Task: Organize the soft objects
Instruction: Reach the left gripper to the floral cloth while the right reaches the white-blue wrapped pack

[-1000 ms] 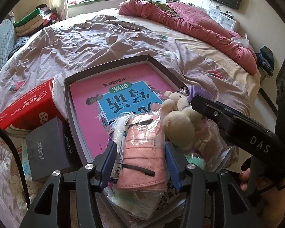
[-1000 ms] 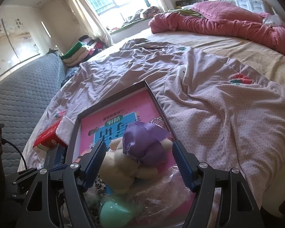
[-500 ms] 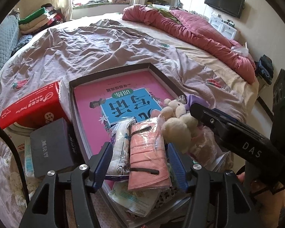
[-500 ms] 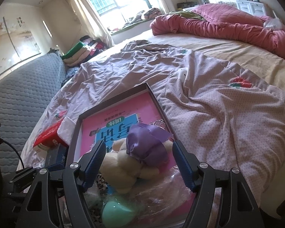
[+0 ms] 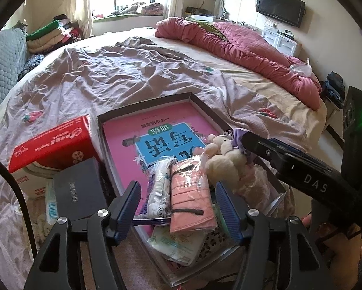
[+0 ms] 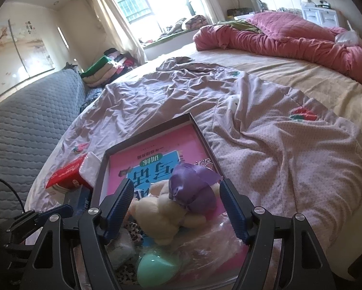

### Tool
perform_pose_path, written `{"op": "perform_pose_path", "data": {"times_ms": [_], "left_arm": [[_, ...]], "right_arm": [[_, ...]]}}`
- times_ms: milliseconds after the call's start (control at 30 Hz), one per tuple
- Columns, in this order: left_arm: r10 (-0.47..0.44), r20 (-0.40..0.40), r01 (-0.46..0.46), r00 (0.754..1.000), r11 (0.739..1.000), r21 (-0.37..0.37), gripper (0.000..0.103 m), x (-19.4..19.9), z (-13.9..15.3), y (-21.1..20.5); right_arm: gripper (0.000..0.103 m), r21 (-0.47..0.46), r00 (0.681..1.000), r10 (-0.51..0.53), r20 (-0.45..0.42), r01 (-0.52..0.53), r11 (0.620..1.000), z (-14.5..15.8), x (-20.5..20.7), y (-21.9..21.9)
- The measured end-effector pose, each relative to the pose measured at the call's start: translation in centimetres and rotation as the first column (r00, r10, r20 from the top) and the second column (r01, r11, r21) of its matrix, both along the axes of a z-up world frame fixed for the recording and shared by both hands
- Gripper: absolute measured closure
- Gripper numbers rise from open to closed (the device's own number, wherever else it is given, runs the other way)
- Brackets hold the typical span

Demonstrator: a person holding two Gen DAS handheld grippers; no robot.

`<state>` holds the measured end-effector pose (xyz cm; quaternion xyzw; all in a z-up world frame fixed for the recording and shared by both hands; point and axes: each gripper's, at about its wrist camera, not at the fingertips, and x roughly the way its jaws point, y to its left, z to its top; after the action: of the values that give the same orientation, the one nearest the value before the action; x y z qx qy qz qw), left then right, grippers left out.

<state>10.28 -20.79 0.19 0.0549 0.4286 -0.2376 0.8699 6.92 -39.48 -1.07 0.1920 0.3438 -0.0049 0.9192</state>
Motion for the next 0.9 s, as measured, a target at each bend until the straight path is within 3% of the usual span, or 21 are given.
{"op": "perform_pose_path", "data": {"times_ms": [900], "left_arm": [[0.137, 0.052, -0.136, 0.989, 0.991, -0.022, 0.039, -1.0, 3.5, 7.8]], "right_arm": [[0.028, -0.087, 0.988, 0.147, 0.049, -0.142, 0.986, 4.4, -0.5, 7.8]]}}
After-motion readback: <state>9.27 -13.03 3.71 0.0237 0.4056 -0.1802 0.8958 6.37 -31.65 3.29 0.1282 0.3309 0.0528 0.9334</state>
